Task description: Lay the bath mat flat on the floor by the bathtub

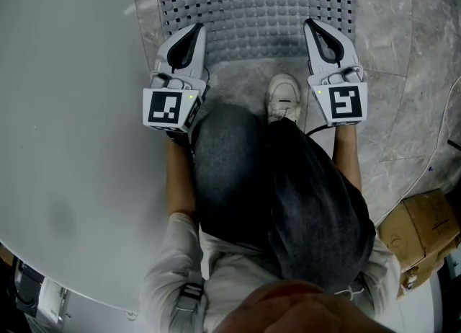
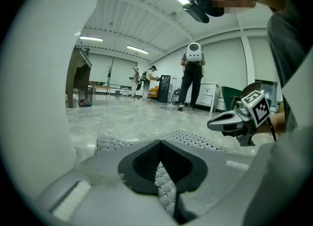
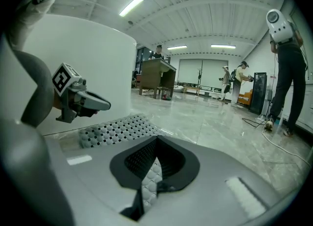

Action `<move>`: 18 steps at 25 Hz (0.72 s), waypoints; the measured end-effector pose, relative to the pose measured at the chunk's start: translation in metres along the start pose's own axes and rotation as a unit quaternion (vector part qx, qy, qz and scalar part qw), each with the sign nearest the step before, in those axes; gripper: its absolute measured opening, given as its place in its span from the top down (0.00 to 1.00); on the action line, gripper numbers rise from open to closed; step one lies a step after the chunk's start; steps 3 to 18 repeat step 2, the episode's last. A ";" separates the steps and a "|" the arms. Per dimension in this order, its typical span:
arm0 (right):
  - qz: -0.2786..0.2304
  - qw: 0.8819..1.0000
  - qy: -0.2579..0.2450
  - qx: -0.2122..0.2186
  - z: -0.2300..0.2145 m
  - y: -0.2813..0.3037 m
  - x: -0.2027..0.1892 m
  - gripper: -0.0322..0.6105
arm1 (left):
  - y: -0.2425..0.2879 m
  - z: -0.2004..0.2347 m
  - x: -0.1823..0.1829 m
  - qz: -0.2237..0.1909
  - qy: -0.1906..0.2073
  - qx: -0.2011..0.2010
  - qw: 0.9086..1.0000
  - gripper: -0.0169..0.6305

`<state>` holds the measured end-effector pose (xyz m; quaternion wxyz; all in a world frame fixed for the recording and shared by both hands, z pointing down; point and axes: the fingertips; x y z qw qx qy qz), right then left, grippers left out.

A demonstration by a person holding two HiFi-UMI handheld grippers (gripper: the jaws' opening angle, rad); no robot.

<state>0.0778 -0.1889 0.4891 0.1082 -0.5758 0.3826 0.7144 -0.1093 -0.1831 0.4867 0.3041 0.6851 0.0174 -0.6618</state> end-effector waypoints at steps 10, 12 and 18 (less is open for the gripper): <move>0.000 1.000 0.000 0.001 0.000 0.000 -0.001 0.95 | 0.000 0.000 -0.001 -0.001 0.006 -0.003 1.000 0.97; 0.000 1.000 0.000 0.001 0.000 0.000 -0.001 0.95 | 0.000 0.000 -0.001 -0.001 0.006 -0.003 1.000 0.97; 0.000 1.000 0.000 0.001 0.000 0.000 -0.001 0.95 | 0.000 0.000 -0.001 -0.001 0.006 -0.003 1.000 0.97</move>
Point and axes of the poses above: the fingertips, and each gripper's own axes: y forward along the fingers, z to its left, x out of its top, and after that the axes turned 5 degrees about x, right-handed
